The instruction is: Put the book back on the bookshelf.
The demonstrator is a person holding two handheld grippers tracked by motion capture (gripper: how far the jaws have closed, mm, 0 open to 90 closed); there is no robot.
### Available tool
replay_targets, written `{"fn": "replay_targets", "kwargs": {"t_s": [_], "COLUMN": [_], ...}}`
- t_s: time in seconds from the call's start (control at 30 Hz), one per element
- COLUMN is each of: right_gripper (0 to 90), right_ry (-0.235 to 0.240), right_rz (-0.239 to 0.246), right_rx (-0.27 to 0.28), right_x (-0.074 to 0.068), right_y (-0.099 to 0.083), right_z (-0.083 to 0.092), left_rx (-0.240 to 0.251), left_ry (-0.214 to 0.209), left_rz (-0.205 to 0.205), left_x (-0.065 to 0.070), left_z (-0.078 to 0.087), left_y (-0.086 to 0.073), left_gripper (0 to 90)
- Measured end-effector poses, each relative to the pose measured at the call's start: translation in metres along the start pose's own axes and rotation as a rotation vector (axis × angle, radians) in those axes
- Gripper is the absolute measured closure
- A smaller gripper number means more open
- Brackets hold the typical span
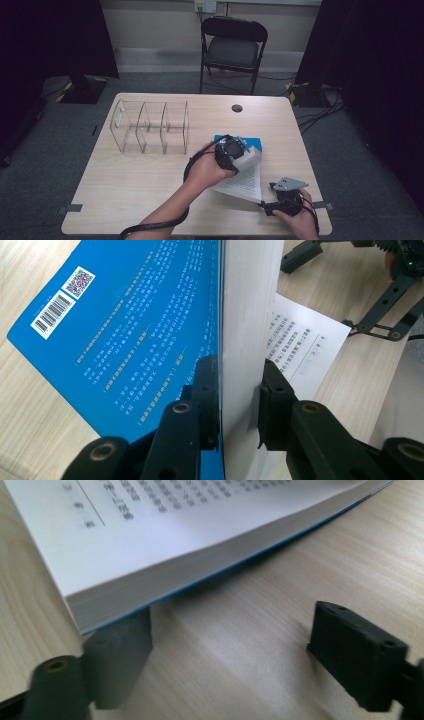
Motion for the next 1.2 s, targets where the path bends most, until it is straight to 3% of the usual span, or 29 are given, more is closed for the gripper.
{"fn": "replay_targets", "kwargs": {"t_s": [0.13, 0.2, 0.33, 0.53, 0.87, 1.07, 1.2], "right_gripper": [21.7, 21.8, 21.7, 22.1, 19.9, 19.1, 16.5], "right_ry": [-0.011, -0.013, 0.013, 0.022, 0.015, -0.015, -0.019], "right_rz": [-0.007, -0.024, -0.080, -0.107, -0.104, -0.088, -0.094], "right_rx": [0.004, 0.031, 0.076, 0.097, 0.141, 0.189, 0.188], "right_x": [0.000, 0.000, 0.002, 0.002, -0.003, -0.006, -0.006], "right_y": [0.002, 0.005, 0.008, 0.011, 0.020, 0.031, 0.033], "right_z": [-0.002, -0.001, 0.002, 0.002, -0.003, -0.002, -0.002], "left_rx": [-0.009, -0.017, -0.016, -0.024, -0.037, -0.046, -0.045], "left_ry": [0.006, 0.011, 0.008, 0.017, 0.014, 0.016, 0.018], "left_rz": [-0.006, -0.016, -0.014, -0.014, -0.023, -0.032, -0.034], "left_x": [0.000, 0.000, 0.000, 0.001, 0.005, 0.008, 0.010], "left_z": [-0.001, -0.001, 0.000, -0.001, 0.003, 0.002, 0.003], "left_y": [-0.001, -0.002, -0.003, -0.003, -0.002, -0.004, -0.004], "left_gripper": [74.2, 74.2, 74.2, 74.3, 74.5, 74.4, 74.5]}}
Point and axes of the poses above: each handheld gripper's, and its own axes: z roughly backward along the jaws, y roughly out of its top, x roughly to its right, the point moved 7 cm from there along -z, roughly forward along the jaws, and after that the axes turned 11 degrees about -y, right-handed, at the moved point
